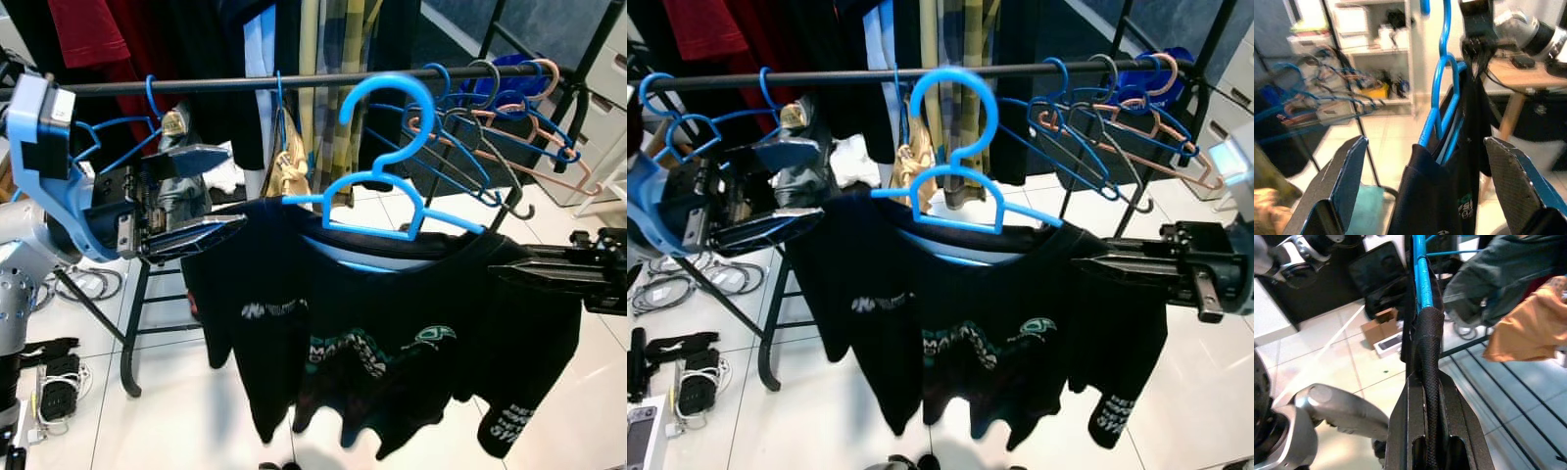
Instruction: Hang hanger
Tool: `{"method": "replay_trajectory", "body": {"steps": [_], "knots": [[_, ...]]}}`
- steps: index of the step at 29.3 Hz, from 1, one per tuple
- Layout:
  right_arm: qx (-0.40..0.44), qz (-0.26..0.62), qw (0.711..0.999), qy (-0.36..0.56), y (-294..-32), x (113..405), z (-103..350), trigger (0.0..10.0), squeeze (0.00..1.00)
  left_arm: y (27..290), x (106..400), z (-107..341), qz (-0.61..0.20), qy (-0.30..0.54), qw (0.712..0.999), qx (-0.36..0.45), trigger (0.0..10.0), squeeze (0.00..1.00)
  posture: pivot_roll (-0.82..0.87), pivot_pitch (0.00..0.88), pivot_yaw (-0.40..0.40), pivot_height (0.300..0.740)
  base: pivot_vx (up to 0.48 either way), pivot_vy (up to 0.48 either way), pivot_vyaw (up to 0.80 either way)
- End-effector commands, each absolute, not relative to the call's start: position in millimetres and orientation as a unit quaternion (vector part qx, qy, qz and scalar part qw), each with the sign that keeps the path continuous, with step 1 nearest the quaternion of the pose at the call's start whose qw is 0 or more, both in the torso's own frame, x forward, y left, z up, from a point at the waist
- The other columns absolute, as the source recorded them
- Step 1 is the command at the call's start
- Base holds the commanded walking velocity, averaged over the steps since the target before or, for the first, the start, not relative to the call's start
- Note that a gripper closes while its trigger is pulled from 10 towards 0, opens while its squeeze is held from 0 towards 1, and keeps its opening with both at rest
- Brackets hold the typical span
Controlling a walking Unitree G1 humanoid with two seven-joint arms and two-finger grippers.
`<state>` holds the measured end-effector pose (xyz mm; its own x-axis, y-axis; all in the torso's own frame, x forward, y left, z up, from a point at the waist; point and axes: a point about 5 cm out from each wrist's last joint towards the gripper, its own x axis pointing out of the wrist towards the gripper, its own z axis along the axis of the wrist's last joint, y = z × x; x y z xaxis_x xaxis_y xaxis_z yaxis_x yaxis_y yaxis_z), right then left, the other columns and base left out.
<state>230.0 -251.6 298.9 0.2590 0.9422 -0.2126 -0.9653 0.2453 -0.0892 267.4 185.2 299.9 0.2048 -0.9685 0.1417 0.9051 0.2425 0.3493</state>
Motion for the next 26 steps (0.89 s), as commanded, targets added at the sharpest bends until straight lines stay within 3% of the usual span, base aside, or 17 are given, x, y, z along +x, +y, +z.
{"method": "replay_trajectory", "body": {"steps": [1,15,16,17,18,26], "knots": [[-0.122,0.617,0.776,0.049,-245,228,304,0.0,0.00,182,266,296,-0.614,-0.145,0.765,0.125,10.0,0.00,-0.12,0.110,0.044,0.740,0.000,0.000,0.00],[-0.134,0.634,0.760,0.048,-237,229,304,0.0,0.00,176,274,273,-0.604,-0.085,0.778,0.152,10.0,0.00,-0.12,0.106,0.043,0.740,0.000,0.000,0.00],[-0.136,0.634,0.760,0.048,-238,229,304,0.0,0.00,177,275,270,-0.605,-0.072,0.777,0.158,2.7,0.00,-0.12,0.105,0.043,0.740,0.000,0.000,0.00],[-0.136,0.634,0.760,0.048,-238,229,304,0.0,0.00,177,275,270,-0.605,-0.072,0.777,0.158,2.7,0.00,-0.12,0.105,0.043,0.740,0.000,0.000,0.00],[-0.137,0.634,0.760,0.048,-237,230,304,0.0,0.00,177,274,267,-0.608,-0.062,0.775,0.160,0.0,0.00,-0.12,0.105,0.044,0.740,0.000,0.000,0.00],[-0.138,0.635,0.759,0.046,-236,230,305,0.0,0.00,176,274,260,-0.615,-0.044,0.769,0.167,0.0,0.00,-0.12,0.104,0.047,0.740,0.000,0.000,0.00]]}}
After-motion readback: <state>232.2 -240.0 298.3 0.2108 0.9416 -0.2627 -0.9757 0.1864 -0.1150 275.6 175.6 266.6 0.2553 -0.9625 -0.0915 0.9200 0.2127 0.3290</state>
